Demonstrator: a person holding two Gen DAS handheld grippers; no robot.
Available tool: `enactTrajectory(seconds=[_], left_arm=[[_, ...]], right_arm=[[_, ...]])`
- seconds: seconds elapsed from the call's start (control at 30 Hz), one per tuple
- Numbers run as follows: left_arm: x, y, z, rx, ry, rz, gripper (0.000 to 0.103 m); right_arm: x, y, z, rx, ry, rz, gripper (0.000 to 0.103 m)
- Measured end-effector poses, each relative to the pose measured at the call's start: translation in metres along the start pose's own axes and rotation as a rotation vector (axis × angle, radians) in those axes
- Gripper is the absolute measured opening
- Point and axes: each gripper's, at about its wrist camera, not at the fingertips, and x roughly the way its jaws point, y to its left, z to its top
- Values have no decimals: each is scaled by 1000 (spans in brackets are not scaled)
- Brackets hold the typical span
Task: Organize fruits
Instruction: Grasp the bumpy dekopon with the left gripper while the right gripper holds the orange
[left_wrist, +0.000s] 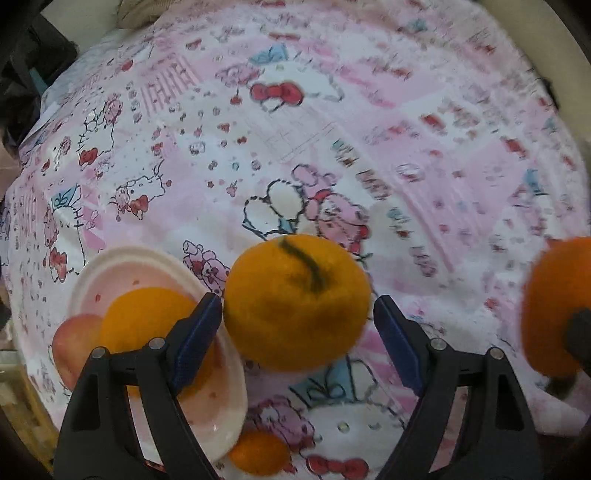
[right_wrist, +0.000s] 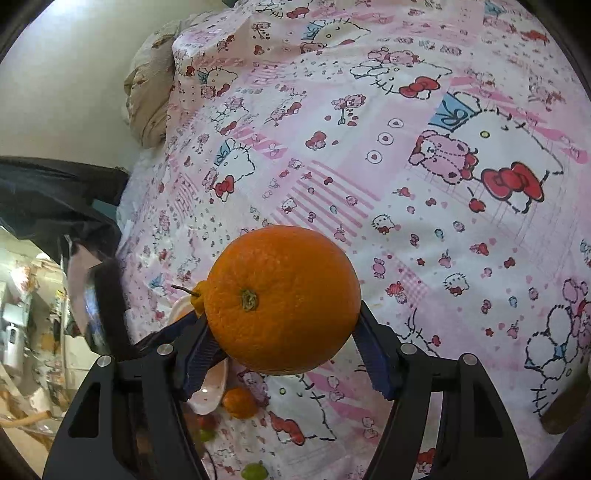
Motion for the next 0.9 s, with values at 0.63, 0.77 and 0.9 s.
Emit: enactTrajectory(seconds=[0.63, 0.77, 0.9], left_arm=[[-36, 16, -10, -69, -82, -31, 70], [-70, 34, -8, -104, -144, -54, 70], [-101, 63, -7, -141, -202, -47, 70]], right_arm=[[-7, -3, 0, 19, -7, -3, 72], [-14, 9, -3, -10, -22, 5, 72], [-15, 28, -9, -52, -18, 17, 72]])
